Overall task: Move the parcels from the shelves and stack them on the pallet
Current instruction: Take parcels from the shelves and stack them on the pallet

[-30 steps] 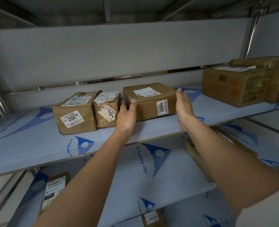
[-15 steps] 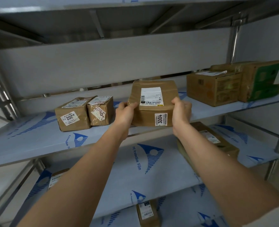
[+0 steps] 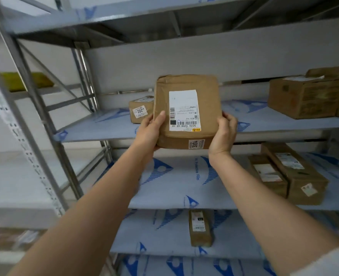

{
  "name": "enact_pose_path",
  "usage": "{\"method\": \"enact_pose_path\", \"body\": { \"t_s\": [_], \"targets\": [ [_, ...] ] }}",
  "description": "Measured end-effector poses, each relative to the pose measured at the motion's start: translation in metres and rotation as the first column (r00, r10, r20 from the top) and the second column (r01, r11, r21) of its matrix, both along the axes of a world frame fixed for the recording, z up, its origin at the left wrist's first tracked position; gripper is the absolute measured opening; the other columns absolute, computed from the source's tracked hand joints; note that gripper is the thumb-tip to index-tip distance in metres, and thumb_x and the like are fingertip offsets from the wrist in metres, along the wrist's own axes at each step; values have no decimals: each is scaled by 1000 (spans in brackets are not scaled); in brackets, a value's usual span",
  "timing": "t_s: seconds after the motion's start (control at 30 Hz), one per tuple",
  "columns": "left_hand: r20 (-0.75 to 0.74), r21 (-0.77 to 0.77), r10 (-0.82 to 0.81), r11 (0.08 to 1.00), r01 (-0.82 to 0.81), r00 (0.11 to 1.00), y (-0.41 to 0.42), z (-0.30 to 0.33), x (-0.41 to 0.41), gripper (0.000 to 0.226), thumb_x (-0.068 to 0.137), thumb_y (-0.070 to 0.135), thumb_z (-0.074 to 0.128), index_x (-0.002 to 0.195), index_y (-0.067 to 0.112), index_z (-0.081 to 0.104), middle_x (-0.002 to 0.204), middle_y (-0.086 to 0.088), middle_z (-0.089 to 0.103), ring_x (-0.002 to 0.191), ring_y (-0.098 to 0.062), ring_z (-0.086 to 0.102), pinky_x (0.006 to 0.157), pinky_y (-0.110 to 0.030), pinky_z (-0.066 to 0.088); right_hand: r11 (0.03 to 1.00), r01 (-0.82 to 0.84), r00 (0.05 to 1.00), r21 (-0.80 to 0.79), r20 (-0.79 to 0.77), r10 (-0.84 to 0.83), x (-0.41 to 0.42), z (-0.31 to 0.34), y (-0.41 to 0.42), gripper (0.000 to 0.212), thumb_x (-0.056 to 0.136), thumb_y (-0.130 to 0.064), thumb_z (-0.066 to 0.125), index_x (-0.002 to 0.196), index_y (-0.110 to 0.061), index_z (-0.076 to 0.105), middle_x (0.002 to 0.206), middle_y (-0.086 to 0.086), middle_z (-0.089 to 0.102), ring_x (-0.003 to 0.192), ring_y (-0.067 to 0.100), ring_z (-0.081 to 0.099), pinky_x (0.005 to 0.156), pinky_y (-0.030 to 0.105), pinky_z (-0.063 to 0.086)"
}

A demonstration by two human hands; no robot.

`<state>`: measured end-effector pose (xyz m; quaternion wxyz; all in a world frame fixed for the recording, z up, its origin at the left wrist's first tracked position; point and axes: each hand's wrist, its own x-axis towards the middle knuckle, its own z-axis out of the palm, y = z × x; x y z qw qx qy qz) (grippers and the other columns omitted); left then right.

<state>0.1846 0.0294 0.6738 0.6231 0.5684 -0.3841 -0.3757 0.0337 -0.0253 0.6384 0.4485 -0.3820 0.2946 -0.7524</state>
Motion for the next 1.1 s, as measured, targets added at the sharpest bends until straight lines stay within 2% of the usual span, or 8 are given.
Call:
{"method": "enact_pose_path", "body": {
  "t_s": [0.17,0.43,0.5,0.6,0.8,0.87,0.93,1.1],
  "targets": [
    [7,-15,179,984,-179,984,87,4,54,33,96,46,57,119,23,62,98,4,74,79,-14,69,50,-21,51,926,-375,913,42,-159,377,62,3,38,45,101,-34,49,143,-20,46,128,-1,62,108,10,62,89,21,51],
    [45,69,472,878,-474,880,289,-20,155,25,96,48,57,100,25,65,95,1,68,80,-17,63,67,-31,52,764,-632,732,130,-222,644,197,-16,194,38,101,-33,48,129,-11,62,119,3,69,105,15,66,80,18,53],
    [45,96,547,831,-549,836,356,-31,180,27,95,50,56,103,26,66,98,2,69,82,-19,63,66,-31,53,703,-693,659,162,-253,708,234,-27,251,42,98,-38,50,128,-11,63,120,4,69,111,20,65,89,24,53],
    [45,149,661,737,-660,749,465,-47,213,34,93,53,58,110,25,67,102,2,70,81,-20,64,62,-30,51,583,-781,518,223,-287,805,285,-41,349,56,87,-52,50,129,-17,63,125,0,67,117,19,62,104,38,47],
    [-18,265,851,510,-818,525,668,-75,245,39,89,54,63,113,24,62,107,0,68,99,-26,65,75,-42,56,274,-873,184,404,-247,951,362,-70,535,32,82,-60,53,94,-37,72,107,-3,73,102,23,68,97,49,52],
    [-52,332,876,468,-819,480,729,-85,250,43,89,55,63,114,20,61,110,-4,67,102,-29,65,84,-45,56,137,-876,34,463,-224,974,383,-81,589,33,92,-55,50,103,-30,69,107,1,73,100,24,69,94,50,53],
    [-66,391,904,413,-822,423,785,-94,253,37,90,53,61,105,18,61,106,-7,66,100,-29,64,92,-47,53,17,-845,-119,535,-219,969,401,-90,640,36,96,-54,45,112,-28,65,107,3,73,96,24,70,84,46,57],
    [-38,511,955,271,-816,293,899,-120,256,43,90,56,59,112,20,60,106,-11,63,96,-30,63,76,-40,54,-167,-691,-418,703,-201,886,446,-114,749,47,97,-58,42,123,-22,56,104,8,71,84,22,70,59,28,52]
  ]
}}
